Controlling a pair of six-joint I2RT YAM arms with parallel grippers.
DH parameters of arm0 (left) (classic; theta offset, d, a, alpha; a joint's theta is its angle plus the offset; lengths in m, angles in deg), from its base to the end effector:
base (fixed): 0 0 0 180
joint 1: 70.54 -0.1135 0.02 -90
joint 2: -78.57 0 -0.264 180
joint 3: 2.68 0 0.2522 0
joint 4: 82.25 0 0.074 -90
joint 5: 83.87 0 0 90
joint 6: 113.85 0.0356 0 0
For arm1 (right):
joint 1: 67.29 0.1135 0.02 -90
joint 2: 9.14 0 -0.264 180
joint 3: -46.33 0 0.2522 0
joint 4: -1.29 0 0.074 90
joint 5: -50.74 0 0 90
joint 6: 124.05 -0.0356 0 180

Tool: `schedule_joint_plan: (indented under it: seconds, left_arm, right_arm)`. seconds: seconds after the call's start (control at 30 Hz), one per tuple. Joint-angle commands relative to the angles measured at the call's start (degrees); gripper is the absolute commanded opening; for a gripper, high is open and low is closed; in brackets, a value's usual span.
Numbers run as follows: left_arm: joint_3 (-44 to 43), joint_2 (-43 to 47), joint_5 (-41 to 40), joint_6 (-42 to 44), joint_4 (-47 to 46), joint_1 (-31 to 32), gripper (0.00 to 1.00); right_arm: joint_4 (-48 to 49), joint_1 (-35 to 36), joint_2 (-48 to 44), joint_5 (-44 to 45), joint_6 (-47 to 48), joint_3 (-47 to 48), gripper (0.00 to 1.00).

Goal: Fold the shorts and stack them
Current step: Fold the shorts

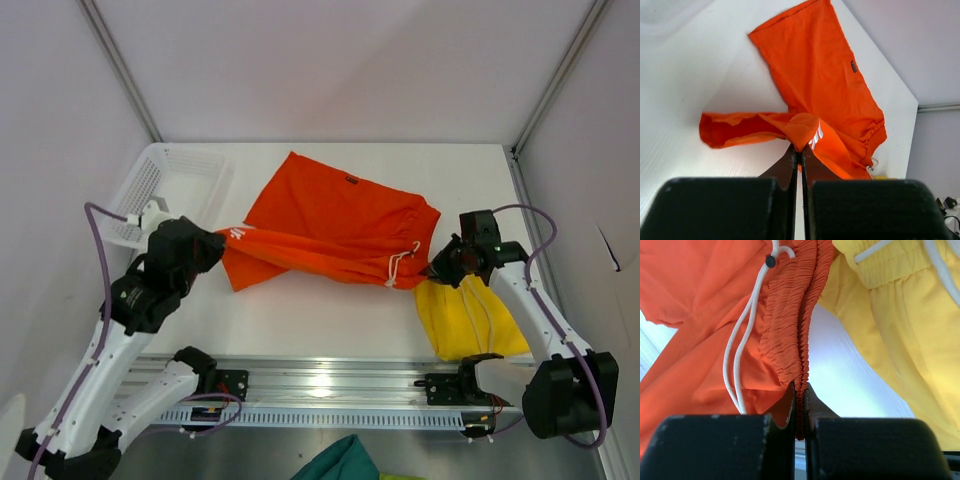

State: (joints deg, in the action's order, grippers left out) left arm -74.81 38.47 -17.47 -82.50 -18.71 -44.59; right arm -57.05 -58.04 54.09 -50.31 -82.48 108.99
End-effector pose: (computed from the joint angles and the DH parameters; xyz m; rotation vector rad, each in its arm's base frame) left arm 0.1166 -0.0409 0.3616 -0.8227 1.9362 -0.4645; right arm 0.2057 0.0404 0.2534 0.8358 2.5649 0.5903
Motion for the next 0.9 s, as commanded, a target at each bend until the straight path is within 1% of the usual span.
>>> schedule_joint_plan:
  seconds: [0.0,0.2,0.27,0.37,0.47,0.6,0.67,0.7,0.73,0.87]
  left_arm:
    - [-3.85,-5.16,-4.26,5.21,-9.06,0.15,0.00]
    - [-9.12,-13.59,-6.02,8.81,-15.66,-1.25,0.00]
    - [-11.41,-17.01,-5.32,9.69,-16.64,-3.36,0.00]
    - [-12.91,-20.54,-1.47,10.31,-18.92,-6.69,0.00]
    - [-13.08,-24.67,1.35,10.31,-22.44,-8.29,0.00]
    - [-14.66,-31.86,3.46,11.28,-27.35,-9.78,0.00]
    - [-15.37,-34.51,5.84,11.11,-29.64,-11.01,0.00]
    - [-16.50,-35.83,6.54,11.19,-30.52,-11.36,0.00]
    - [-16.86,-38.28,7.50,11.28,-31.31,-11.71,0.00]
    - [-20.20,-42.95,6.81,11.98,-34.57,-12.16,0.00]
  right_arm:
    - [2.20,-1.43,2.51,-0.99,-2.81,3.29,0.00]
    - [4.24,-3.01,8.40,-3.37,-8.69,7.16,0.00]
    - [4.67,-3.72,9.64,-3.10,-10.54,9.36,0.00]
    - [6.94,-4.86,10.43,-3.54,-15.11,10.68,0.00]
    - [9.59,-6.61,11.65,-4.94,-18.89,11.73,0.00]
    - [11.26,-8.46,15.17,-5.91,-21.44,14.90,0.00]
    - [11.97,-8.73,17.01,-6.26,-22.41,16.82,0.00]
    - [12.40,-8.73,19.11,-6.96,-22.59,17.53,0.00]
    - [12.41,-10.38,20.09,-7.14,-22.77,18.24,0.00]
    - [14.87,-11.63,23.78,-7.58,-24.35,20.18,0.00]
